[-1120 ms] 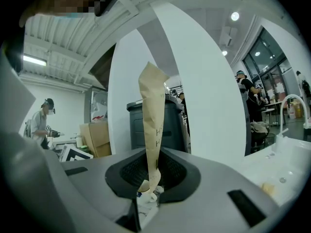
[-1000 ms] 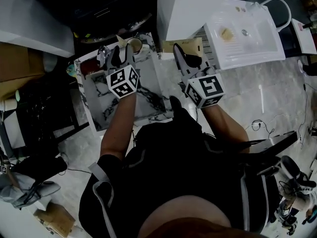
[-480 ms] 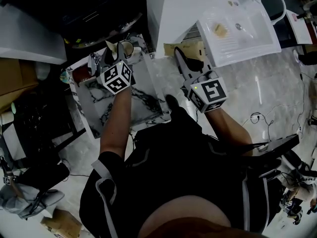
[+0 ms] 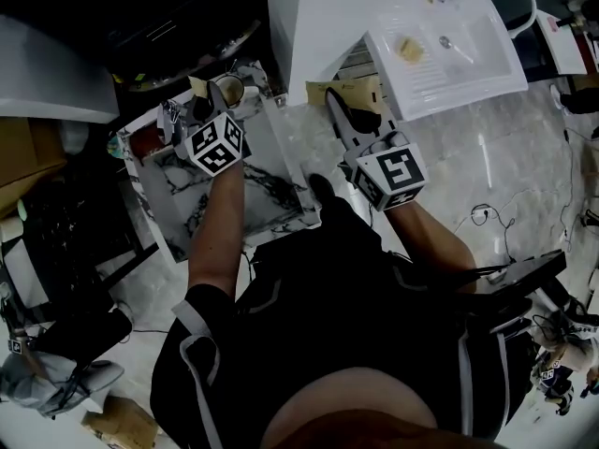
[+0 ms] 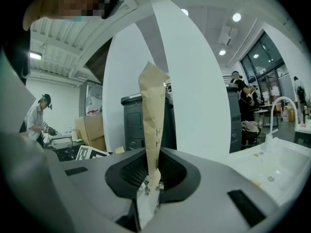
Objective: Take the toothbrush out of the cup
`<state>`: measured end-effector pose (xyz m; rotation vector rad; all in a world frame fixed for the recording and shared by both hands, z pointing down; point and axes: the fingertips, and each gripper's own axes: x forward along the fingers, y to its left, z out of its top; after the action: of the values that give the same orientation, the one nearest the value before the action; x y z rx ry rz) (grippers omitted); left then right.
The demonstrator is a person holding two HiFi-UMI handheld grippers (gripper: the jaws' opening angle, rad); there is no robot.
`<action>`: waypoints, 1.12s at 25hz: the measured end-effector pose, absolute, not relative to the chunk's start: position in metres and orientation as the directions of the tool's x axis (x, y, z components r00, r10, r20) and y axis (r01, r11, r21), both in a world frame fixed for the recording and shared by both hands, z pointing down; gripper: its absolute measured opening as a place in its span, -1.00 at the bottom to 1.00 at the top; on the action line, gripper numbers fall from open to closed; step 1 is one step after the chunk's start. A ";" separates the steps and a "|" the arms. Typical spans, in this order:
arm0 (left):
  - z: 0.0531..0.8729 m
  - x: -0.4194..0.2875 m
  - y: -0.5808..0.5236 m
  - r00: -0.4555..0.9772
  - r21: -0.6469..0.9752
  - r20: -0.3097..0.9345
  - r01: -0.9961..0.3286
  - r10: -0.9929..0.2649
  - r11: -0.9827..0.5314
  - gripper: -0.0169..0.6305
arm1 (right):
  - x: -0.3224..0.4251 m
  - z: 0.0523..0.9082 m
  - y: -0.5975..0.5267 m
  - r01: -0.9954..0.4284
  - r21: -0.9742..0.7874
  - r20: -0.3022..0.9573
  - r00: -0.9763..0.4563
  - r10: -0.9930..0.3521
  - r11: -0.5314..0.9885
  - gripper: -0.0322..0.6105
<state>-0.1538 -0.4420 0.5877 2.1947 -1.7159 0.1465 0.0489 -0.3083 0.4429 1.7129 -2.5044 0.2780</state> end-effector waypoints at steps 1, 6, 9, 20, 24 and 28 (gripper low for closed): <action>0.587 -0.155 -0.441 0.261 0.210 0.290 -0.956 -0.921 -0.205 -0.85 | 0.050 0.445 -0.308 -0.930 -0.104 0.180 -0.367 -0.913 0.353 -0.72; 0.570 -0.155 -0.436 0.264 0.201 0.261 -0.956 -0.929 -0.215 -0.85 | 0.049 0.441 -0.308 -0.925 -0.108 0.158 -0.377 -0.912 0.364 -0.72; 0.556 -0.154 -0.429 0.268 0.202 0.232 -0.954 -0.935 -0.224 -0.85 | 0.049 0.439 -0.307 -0.924 -0.106 0.157 -0.379 -0.912 0.366 -0.72; 0.483 -0.160 -0.393 0.279 0.221 0.100 -0.942 -0.955 -0.252 -0.85 | 0.037 0.410 -0.311 -0.903 -0.139 0.100 -0.421 -0.902 0.406 -0.72; 0.457 -0.164 -0.377 0.283 0.216 0.057 -0.940 -0.957 -0.265 -0.85 | 0.033 0.401 -0.312 -0.896 -0.137 0.084 -0.436 -0.896 0.423 -0.72; 0.437 -0.168 -0.357 0.291 0.205 0.038 -0.939 -0.956 -0.278 -0.85 | 0.024 0.392 -0.313 -0.885 -0.138 0.066 -0.456 -0.888 0.444 -0.72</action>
<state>-0.1683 -0.3574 0.4368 2.3670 -1.7604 -0.1365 0.0236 -0.3134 0.3924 1.6474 -2.6835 0.2411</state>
